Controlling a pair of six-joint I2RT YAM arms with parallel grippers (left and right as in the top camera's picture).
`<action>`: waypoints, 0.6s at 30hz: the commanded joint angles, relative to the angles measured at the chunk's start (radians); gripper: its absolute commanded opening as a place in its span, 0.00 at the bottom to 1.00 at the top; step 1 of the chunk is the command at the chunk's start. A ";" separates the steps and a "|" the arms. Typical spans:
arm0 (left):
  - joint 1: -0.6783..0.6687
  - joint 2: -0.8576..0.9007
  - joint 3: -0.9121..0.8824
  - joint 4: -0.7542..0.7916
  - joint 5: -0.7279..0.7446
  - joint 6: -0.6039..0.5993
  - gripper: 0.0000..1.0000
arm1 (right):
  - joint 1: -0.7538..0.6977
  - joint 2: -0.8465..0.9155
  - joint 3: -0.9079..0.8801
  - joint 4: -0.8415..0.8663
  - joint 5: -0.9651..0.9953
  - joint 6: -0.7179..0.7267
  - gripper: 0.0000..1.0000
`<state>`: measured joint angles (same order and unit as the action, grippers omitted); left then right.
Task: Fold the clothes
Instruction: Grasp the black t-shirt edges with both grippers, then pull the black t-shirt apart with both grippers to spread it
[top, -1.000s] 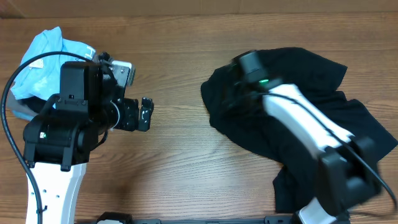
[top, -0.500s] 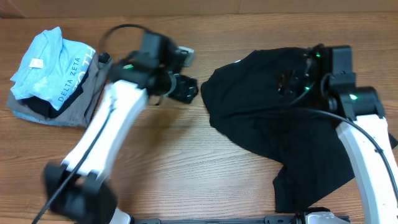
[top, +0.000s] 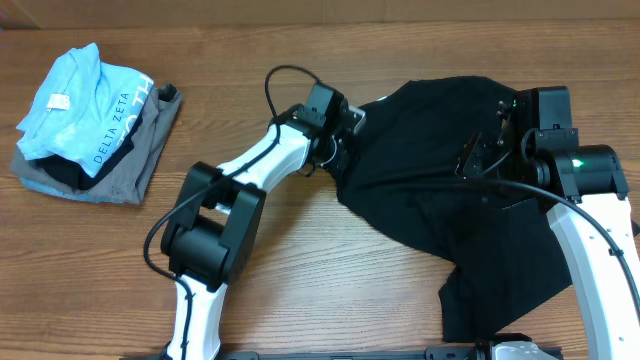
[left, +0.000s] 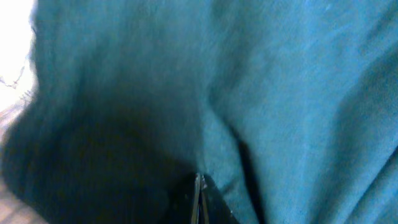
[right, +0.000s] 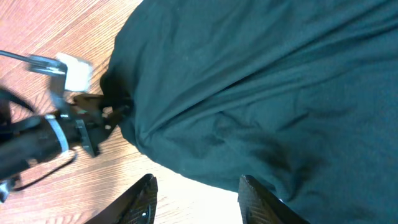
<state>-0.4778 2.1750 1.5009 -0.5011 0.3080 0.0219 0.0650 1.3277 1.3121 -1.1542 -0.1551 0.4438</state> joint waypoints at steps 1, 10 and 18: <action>0.019 0.075 0.013 -0.074 -0.239 -0.027 0.04 | -0.009 -0.007 0.014 0.000 0.056 0.016 0.49; 0.210 0.028 0.013 -0.330 -0.677 -0.176 0.04 | -0.023 0.029 -0.137 0.098 0.315 0.195 0.55; 0.442 -0.195 0.013 -0.426 -0.497 -0.277 0.04 | -0.122 0.139 -0.408 0.469 0.198 0.157 0.52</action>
<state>-0.0765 2.1174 1.5257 -0.9218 -0.2687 -0.2020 -0.0383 1.4147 0.9958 -0.8055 0.1310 0.6479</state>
